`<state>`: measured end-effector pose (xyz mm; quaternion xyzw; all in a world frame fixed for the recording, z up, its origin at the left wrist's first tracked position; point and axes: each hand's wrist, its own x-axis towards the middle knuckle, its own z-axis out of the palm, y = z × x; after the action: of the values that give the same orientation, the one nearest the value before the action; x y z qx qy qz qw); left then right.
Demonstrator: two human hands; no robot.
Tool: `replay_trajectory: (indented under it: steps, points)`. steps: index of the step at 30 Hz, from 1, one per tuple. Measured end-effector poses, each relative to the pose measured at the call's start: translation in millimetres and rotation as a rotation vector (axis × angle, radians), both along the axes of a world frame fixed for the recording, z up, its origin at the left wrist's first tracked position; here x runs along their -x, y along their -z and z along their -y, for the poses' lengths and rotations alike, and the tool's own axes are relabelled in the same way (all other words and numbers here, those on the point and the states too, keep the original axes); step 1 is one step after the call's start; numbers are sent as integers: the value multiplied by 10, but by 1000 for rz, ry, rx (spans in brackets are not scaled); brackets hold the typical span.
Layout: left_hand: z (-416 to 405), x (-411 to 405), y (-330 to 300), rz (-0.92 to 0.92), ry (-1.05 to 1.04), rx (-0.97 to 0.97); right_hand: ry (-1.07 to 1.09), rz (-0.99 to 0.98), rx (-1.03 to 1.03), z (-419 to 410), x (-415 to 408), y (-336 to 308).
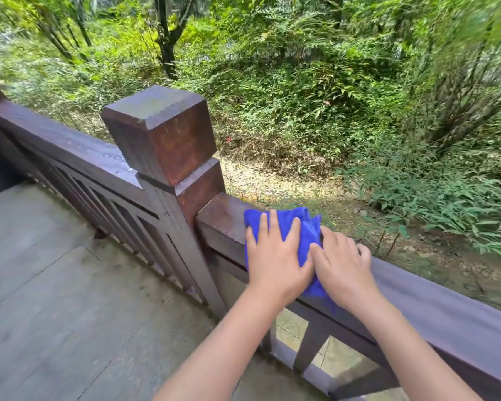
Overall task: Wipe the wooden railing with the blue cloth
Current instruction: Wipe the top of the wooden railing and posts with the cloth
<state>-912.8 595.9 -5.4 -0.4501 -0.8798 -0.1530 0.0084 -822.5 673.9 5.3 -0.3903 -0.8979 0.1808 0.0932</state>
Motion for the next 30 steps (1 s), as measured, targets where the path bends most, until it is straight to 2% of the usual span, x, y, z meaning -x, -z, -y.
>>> replay_trajectory:
  steps: [4, 6, 9, 11, 13, 19, 24, 27, 30]
  points:
    - [108, 27, -59, 114, 146, -14, -61, -133, 102, -21, -58, -52]
    - [232, 188, -106, 143, 233, -8, -181, -153, 8, -41, -107, -82]
    - [344, 367, -164, 31, 326, 62, -402, -49, -230, -104, -95, -99]
    - [351, 413, -198, 75, 352, 101, -461, 48, -205, -131, -52, -85]
    - [344, 444, -212, 87, 342, 127, -470, 86, -137, -157, -33, -51]
    - [380, 733, -303, -71, 217, 290, -519, 106, -101, -132, 349, -83]
    - [468, 989, -359, 69, 83, 316, -613, 147, -74, -103, 818, -209]
    - [557, 1004, -361, 152, 81, 283, -666, 163, -10, -142, 846, -248]
    - [670, 939, -304, 71, 113, 293, -706, 134, 39, -157, 759, -248]
